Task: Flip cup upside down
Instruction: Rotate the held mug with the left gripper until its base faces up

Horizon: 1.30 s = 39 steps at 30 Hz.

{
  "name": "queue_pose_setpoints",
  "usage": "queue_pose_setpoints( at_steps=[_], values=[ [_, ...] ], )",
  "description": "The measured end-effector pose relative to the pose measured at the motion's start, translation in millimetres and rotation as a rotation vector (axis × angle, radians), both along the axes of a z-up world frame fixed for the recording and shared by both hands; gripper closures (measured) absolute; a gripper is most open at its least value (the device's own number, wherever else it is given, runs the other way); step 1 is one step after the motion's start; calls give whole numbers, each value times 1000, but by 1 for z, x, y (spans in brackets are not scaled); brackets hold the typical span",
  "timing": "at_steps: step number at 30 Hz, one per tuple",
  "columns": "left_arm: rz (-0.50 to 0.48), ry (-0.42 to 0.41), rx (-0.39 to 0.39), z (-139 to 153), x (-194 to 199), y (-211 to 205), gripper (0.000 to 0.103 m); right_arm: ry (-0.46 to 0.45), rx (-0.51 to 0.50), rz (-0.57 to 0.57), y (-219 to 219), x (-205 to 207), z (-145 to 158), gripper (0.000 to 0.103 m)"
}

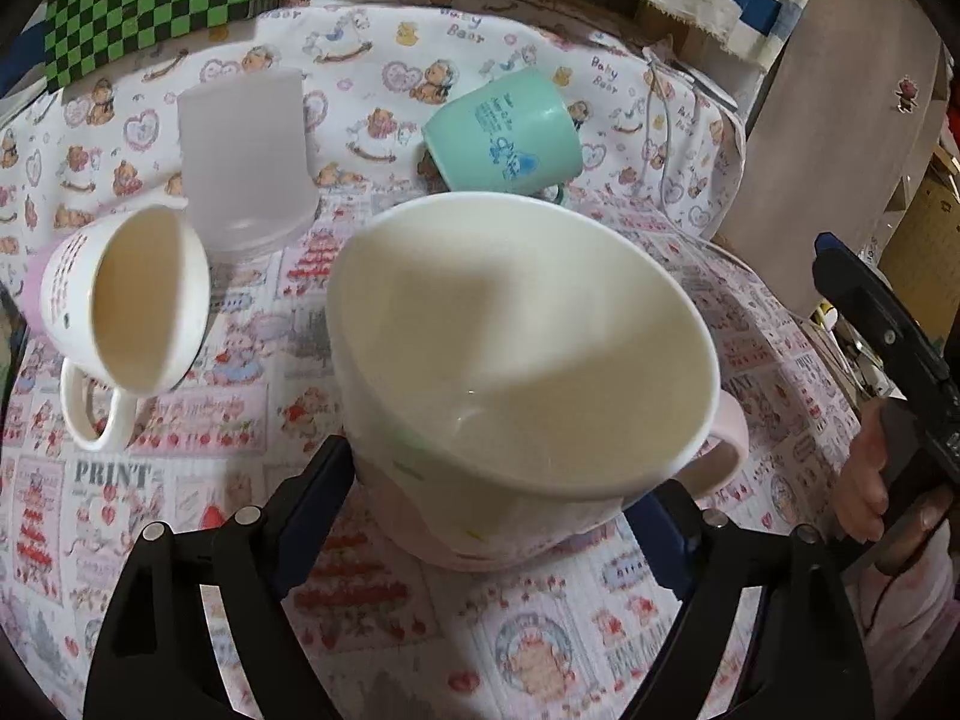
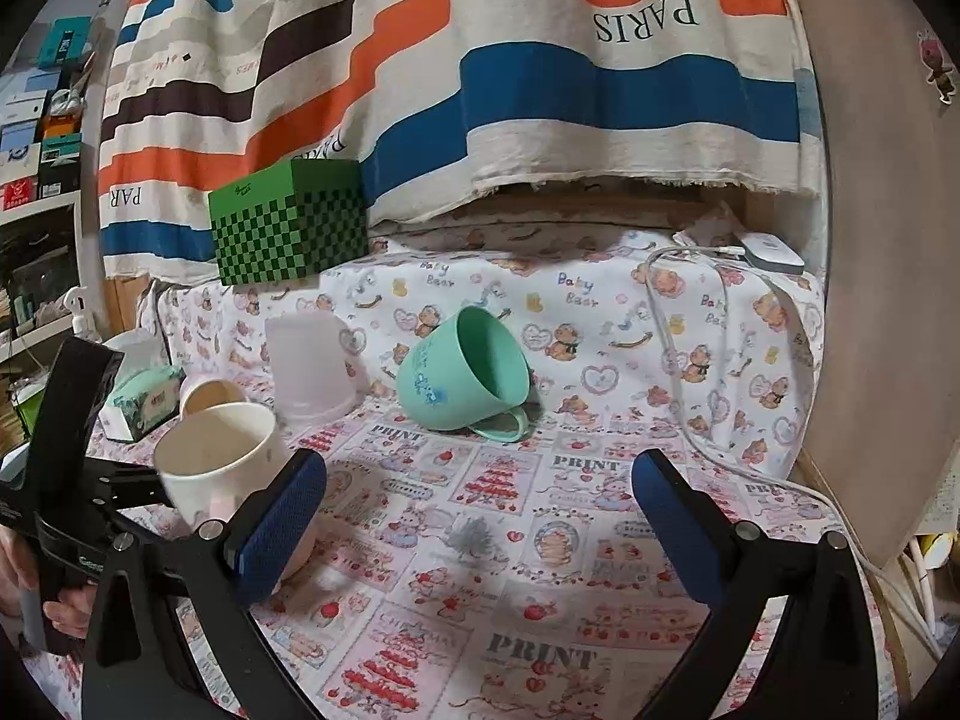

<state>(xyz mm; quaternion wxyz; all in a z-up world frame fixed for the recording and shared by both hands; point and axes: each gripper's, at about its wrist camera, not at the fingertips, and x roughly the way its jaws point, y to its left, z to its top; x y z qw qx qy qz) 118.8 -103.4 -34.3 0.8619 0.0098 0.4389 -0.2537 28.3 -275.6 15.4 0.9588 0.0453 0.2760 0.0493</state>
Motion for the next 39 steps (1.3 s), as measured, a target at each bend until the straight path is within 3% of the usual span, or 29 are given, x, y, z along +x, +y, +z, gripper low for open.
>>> queue_pose_setpoints(
  at_steps=[4,12,18,31,39],
  values=[
    [28,12,82,14,-8,6,18,9,0,-6,-1,1,0,0],
    [72,18,91,33,-20,27,18,9,-12,-9,1,0,-1,0],
    [84,75,68,22,-16,35,17,11,-15,-12,1,0,-1,0],
    [47,-36,-39,40,-16,33,17,23,-36,-13,4,3,-4,0],
    [-11,-2,-87,17,-2,15,14,18,-29,-28,0,3,-3,0]
  ],
)
